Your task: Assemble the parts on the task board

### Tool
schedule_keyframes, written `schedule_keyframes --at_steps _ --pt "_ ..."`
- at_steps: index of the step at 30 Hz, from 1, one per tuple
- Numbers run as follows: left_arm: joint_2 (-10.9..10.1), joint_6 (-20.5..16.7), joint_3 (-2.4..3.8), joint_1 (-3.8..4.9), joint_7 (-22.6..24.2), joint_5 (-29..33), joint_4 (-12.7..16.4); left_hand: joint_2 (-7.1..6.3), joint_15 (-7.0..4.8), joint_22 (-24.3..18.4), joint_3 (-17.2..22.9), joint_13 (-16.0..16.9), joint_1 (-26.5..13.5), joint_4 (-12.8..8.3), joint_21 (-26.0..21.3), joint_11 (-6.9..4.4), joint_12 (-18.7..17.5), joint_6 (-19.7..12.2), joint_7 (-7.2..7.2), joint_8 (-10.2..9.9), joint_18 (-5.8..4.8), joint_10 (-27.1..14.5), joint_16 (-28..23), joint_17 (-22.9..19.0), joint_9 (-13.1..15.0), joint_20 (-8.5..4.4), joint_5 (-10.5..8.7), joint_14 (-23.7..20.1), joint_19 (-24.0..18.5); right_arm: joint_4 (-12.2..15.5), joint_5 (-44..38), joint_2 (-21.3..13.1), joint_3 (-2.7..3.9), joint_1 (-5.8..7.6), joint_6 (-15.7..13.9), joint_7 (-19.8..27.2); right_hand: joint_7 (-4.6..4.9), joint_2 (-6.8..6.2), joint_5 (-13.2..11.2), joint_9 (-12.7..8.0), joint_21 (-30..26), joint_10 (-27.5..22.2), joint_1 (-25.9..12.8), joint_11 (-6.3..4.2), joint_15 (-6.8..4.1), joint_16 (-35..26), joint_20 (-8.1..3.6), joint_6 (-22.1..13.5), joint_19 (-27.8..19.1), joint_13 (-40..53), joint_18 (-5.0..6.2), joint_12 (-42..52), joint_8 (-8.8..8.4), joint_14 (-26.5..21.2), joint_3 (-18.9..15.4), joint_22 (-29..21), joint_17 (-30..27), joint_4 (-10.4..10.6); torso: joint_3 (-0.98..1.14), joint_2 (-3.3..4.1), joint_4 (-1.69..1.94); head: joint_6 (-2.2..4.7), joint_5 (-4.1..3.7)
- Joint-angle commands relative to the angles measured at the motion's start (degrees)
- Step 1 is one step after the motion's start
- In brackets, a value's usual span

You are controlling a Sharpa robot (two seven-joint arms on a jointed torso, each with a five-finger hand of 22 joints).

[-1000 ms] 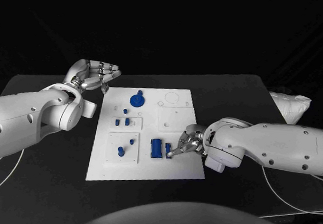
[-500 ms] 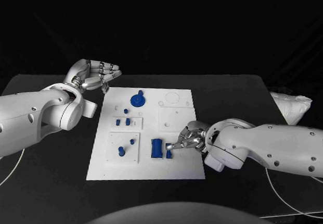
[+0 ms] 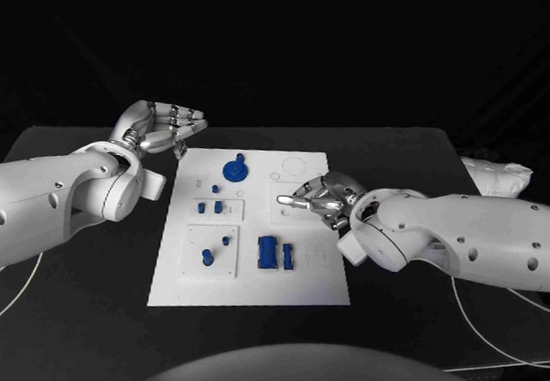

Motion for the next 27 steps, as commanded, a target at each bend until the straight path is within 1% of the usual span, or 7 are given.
schedule_keyframes --at_steps 1,6,10,15,18,22,27 --pt "-0.1 0.4 0.03 0.0 0.6 -0.1 0.4 0.4 0.04 0.0 -0.3 0.0 -0.1 0.1 -0.4 0.04 -0.2 -0.5 0.09 -0.2 0.47 -0.3 -0.4 0.0 -0.1 0.04 0.26 0.0 0.2 -1.6 9.5 0.8 0.02 0.37 -1.0 13.8 1.72 0.12 -0.1 -4.8 0.3 6.0 0.3 1.77 1.57 0.2 1.26 -2.4 6.0 15.0 -0.81 -0.1 -5.09 6.0 -1.1 15.1 15.1 0.7 0.03 0.0 0.03 0.0 0.3" --pt "-0.5 0.1 0.01 -0.01 0.8 -0.1 1.0 0.41 0.04 0.0 -0.3 0.0 -0.1 0.1 -0.4 0.04 -0.2 -0.5 0.09 -0.2 0.47 -0.3 -0.5 -0.1 -0.1 0.04 0.25 0.0 0.2 -4.9 13.7 2.5 0.12 0.68 1.0 22.1 4.84 0.81 -0.8 -15.4 -18.4 4.2 1.2 4.9 4.39 -10.6 4.61 -7.9 -11.6 14.1 3.74 -1.0 -13.55 -5.5 -3.9 6.5 1.7 2.1 0.03 -0.02 -0.02 0.0 0.66" --pt "-0.8 -0.5 0.0 -0.03 1.3 -0.1 1.6 0.38 0.06 -0.3 -0.4 0.0 -0.1 0.1 -1.3 0.05 -0.2 -0.5 0.09 -0.2 0.62 -0.2 -1.2 -0.8 -0.1 0.05 0.22 -0.4 -0.2 -7.4 15.6 3.8 0.32 0.78 2.7 27.4 6.09 1.72 -0.7 -21.7 -49.5 -37.4 -0.4 5.84 6.48 -39.1 5.98 -10.9 -37.2 -12.0 9.02 -33.4 -16.35 -32.1 -6.9 -8.1 -24.9 1.6 -0.02 -0.02 0.0 0.0 0.93" --pt "-1.3 -1.4 0.0 -0.1 2.3 0.3 2.9 0.61 0.42 -4.4 -1.5 0.0 -1.0 0.1 -12.4 0.23 -0.2 -0.4 0.21 -0.1 2.14 -0.2 -8.2 -6.8 0.0 0.34 0.22 -5.3 -5.9 -10.2 20.2 5.4 0.69 0.83 5.8 32.9 8.49 2.67 -0.4 -27.1 -64.8 -47.2 -5.4 10.86 11.77 -56.0 9.45 -13.7 -46.7 -29.4 6.93 -54.3 -17.78 -44.8 -9.7 -17.5 -37.1 0.7 0.03 0.02 0.02 0.0 1.54" --pt "-1.7 -2.0 0.0 -0.21 3.6 1.0 4.0 1.03 1.09 -7.3 -2.5 0.0 -1.8 0.0 -19.6 0.56 -0.2 -0.4 0.44 0.0 2.66 -0.3 -12.3 -9.1 0.0 0.97 0.23 -9.5 -10.2 -11.3 23.6 6.1 0.88 0.84 7.9 35.3 8.68 -1.75 -1.0 -31.4 -78.2 -49.3 -10.5 14.36 13.9 -65.1 11.98 -16.3 -55.6 -41.6 5.86 -64.2 -18.77 -49.1 -2.1 -28.0 -46.4 2.0 0.05 0.0 -0.03 0.0 2.15" --pt "-2.4 -2.3 0.0 -0.47 5.8 2.6 5.6 1.77 2.69 -11.2 -4.1 0.0 -5.8 -0.2 -26.3 1.5 -0.2 -0.6 1.05 0.2 2.39 -0.9 -18.9 -13.8 0.0 2.61 0.29 -16.6 -14.9 -12.3 27.5 7.0 1.08 0.84 12.0 37.5 8.52 -9.66 -0.7 -36.8 -85.2 -56.1 -16.3 12.63 13.61 -71.4 11.84 -25.3 -64.7 -47.0 6.27 -70.0 -23.02 -57.5 -0.1 -38.7 -51.3 2.8 0.06 0.05 -0.04 0.0 3.26" --pt "-3.3 -1.6 0.01 -1.26 9.0 5.5 7.5 -0.6 6.08 -18.1 -3.7 -0.2 -11.9 -0.2 -36.1 3.32 -0.5 -2.2 2.46 -0.3 1.4 -4.8 -26.9 -20.2 -0.2 5.42 -1.37 -28.7 -23.3 -13.1 29.5 8.1 1.31 0.84 16.5 39.3 5.45 -12.14 -0.3 -47.9 -88.5 -68.1 -20.2 10.31 11.26 -81.3 10.48 -39.1 -79.2 -53.2 5.93 -77.0 -28.65 -73.3 -1.1 -60.7 -61.2 2.9 0.13 0.01 -0.21 0.0 4.85"
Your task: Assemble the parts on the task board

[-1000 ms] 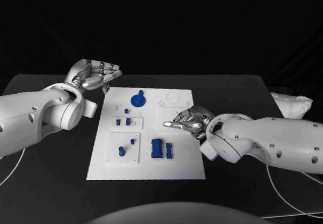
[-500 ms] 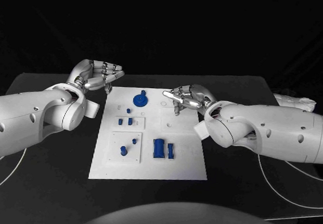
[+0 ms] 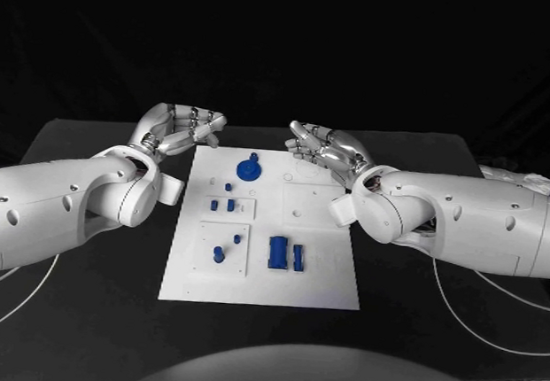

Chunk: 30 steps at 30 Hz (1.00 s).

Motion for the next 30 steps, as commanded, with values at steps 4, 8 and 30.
schedule_keyframes --at_steps 4,8,30 --pt "-0.4 0.7 0.06 -1.29 7.7 6.2 1.8 -10.41 3.0 -8.7 2.7 -0.3 -6.4 0.9 -9.3 1.69 -0.6 -3.8 1.48 -1.1 -2.42 -8.1 -6.9 -6.8 -0.7 3.05 -3.12 -12.8 -13.7 -0.7 5.1 1.2 0.31 0.04 8.0 6.1 -1.39 -0.92 -0.5 -4.3 -0.7 -9.5 -1.7 -0.9 -1.16 -5.3 -1.96 -5.3 -4.8 -6.5 0.18 -5.4 -1.68 -8.6 -1.1 -8.2 -6.5 0.2 0.11 0.08 0.02 1.71 1.67" --pt "-0.4 1.4 0.09 -2.05 9.0 7.4 2.4 -14.81 2.01 -18.6 -0.9 -0.6 -8.2 1.0 -9.9 0.63 -0.9 -9.5 0.57 -1.2 -3.28 -18.1 -10.7 -9.2 -1.1 2.78 -2.82 -21.2 -24.7 -0.9 5.2 1.8 0.44 0.08 7.3 6.8 -2.07 -1.31 -0.5 -4.5 -0.7 -10.3 -1.6 -1.04 -1.39 -5.5 -2.25 -5.7 -4.9 -7.2 0.47 -5.6 -1.59 -9.0 -1.4 -8.5 -7.0 0.2 0.03 0.02 0.11 3.27 2.01" --pt "-2.4 -12.4 9.71 -10.09 2.7 12.0 9.4 -0.24 -6.77 -56.5 10.6 -3.7 -74.2 -16.3 -12.5 -9.04 -3.9 -51.9 -11.27 -4.6 -9.85 -59.6 -27.4 -30.7 -4.5 -12.3 -15.06 -49.2 -47.3 -0.3 6.1 1.7 6.85 -5.63 -8.7 6.8 -8.07 9.54 -3.7 -16.0 -1.7 -19.5 -52.0 -10.7 -8.55 -10.9 -13.46 -11.5 -7.6 -24.1 -7.48 -15.2 -4.21 -14.7 7.7 -18.9 -16.5 -17.1 0.6 -3.49 -1.11 10.77 4.56"
